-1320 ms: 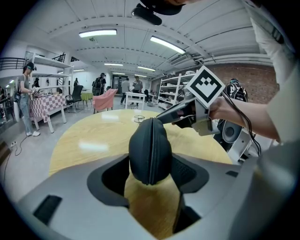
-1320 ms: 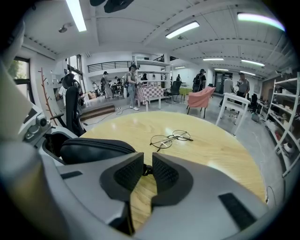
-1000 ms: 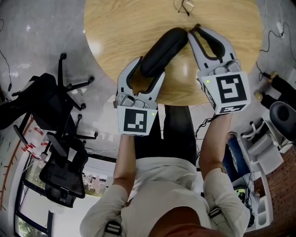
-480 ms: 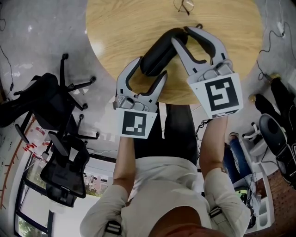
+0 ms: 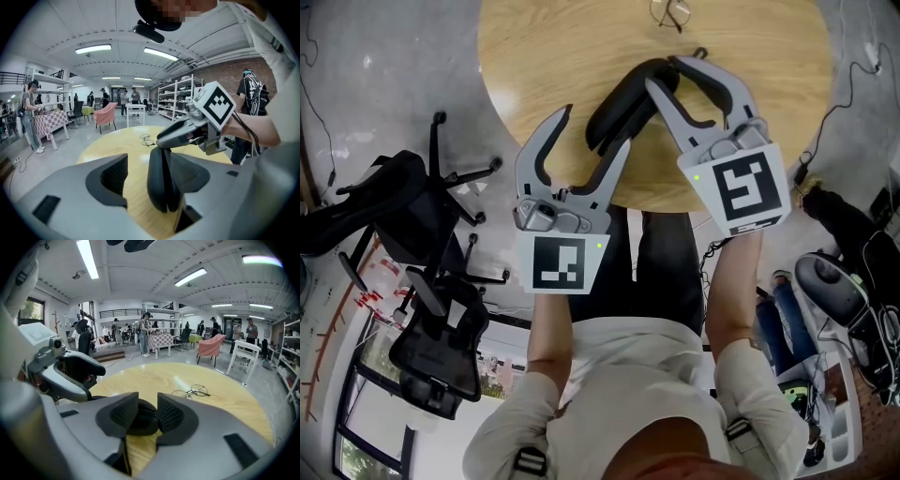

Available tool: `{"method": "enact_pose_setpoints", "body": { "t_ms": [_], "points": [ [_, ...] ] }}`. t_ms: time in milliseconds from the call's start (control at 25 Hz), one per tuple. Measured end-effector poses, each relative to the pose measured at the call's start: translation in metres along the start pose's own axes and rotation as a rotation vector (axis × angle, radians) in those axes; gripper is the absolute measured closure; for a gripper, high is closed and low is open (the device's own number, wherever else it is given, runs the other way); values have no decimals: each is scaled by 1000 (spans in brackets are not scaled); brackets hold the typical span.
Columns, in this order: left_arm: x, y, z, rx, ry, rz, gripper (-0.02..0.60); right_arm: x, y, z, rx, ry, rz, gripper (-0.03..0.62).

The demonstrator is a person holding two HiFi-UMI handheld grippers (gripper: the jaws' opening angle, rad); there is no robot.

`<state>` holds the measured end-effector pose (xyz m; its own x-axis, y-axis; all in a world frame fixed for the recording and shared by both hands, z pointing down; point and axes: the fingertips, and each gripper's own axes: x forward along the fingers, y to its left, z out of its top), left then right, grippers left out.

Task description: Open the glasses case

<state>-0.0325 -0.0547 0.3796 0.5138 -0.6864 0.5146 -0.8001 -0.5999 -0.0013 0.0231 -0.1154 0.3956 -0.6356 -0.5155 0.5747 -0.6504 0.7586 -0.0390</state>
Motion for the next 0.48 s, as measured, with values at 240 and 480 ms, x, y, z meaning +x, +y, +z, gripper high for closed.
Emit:
{"method": "enact_pose_setpoints", "body": {
  "t_ms": [240,480],
  "points": [
    [15,8,-1,67,26,-21,284,-1,2,0,6,-2,1,450],
    [28,4,-5,89,70,-72,284,1,3,0,-4,8,2,451]
  ]
}}
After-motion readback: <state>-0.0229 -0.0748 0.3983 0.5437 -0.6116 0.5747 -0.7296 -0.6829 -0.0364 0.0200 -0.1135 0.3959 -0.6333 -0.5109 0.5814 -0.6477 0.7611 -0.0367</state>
